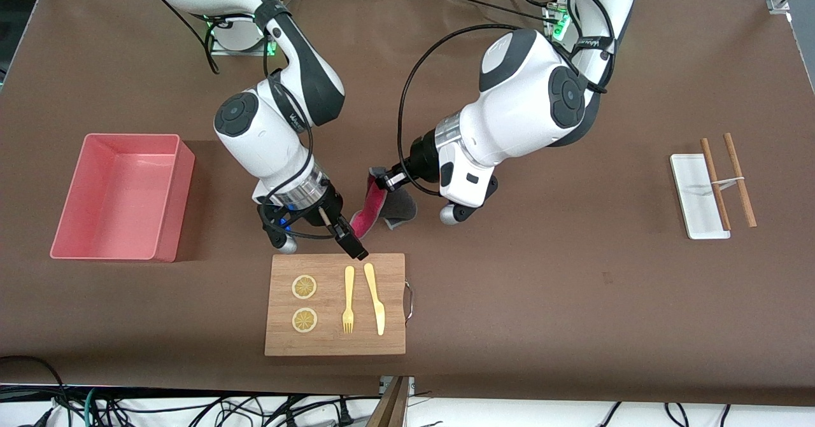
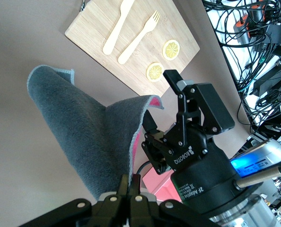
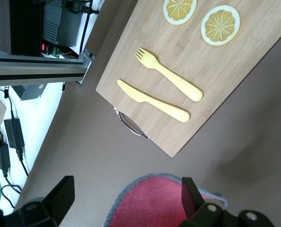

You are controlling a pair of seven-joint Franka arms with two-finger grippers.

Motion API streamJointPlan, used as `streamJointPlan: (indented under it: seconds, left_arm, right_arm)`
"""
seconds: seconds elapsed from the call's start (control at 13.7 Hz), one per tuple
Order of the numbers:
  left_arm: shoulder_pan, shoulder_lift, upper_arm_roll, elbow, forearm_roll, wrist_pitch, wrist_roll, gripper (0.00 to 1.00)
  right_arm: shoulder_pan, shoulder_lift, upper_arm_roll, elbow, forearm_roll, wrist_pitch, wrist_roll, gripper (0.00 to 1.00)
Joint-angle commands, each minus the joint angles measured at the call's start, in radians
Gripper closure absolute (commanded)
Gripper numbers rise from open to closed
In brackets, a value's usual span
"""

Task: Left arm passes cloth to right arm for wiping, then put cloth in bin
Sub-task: 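Open the left gripper to release the cloth and draw it back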

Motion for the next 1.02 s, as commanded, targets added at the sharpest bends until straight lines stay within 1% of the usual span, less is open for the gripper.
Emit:
streamJointPlan:
  seconds: [0.0,0.07,0.29,0.44,0.51,0.58,0.66,0.95]
  left_arm:
    - [0.003,0.005,0.003,0.011,-0.028,0.0,0.0,1.0]
    - [0.003,0.005,0.003,0.011,-0.028,0.002,0.002,1.0]
    - [0.003,0.005,0.003,0.011,-0.028,0.0,0.002,1.0]
    - [0.003,0.005,0.003,0.011,-0.028,0.0,0.002,1.0]
    - [0.003,0.005,0.003,0.011,-0.028,0.0,0.002,1.0]
    - [0.003,0.005,0.003,0.009,-0.028,0.0,0.002,1.0]
    - [0.003,0.005,0.003,0.011,-0.028,0.0,0.002,1.0]
    - [0.003,0.007,0.003,0.009,-0.028,0.0,0.005,1.0]
  right_arm:
    - [0.005,0.025,0.006,0.033,0.021,0.004,0.011,0.0]
    - [0.01,0.025,0.007,0.032,0.029,0.004,0.009,0.03]
    - [0.03,0.04,0.007,0.03,0.046,-0.003,0.005,0.5]
    - [0.03,0.047,0.015,0.03,0.056,-0.005,0.005,0.67]
    - [0.03,0.045,0.015,0.029,0.069,-0.005,0.003,0.8]
    - [0.03,0.047,0.015,0.029,0.079,-0.005,0.002,0.98]
    - [0.03,0.045,0.016,0.029,0.086,-0.006,0.002,1.0]
    - [0.03,0.045,0.016,0.03,0.087,-0.006,-0.001,1.0]
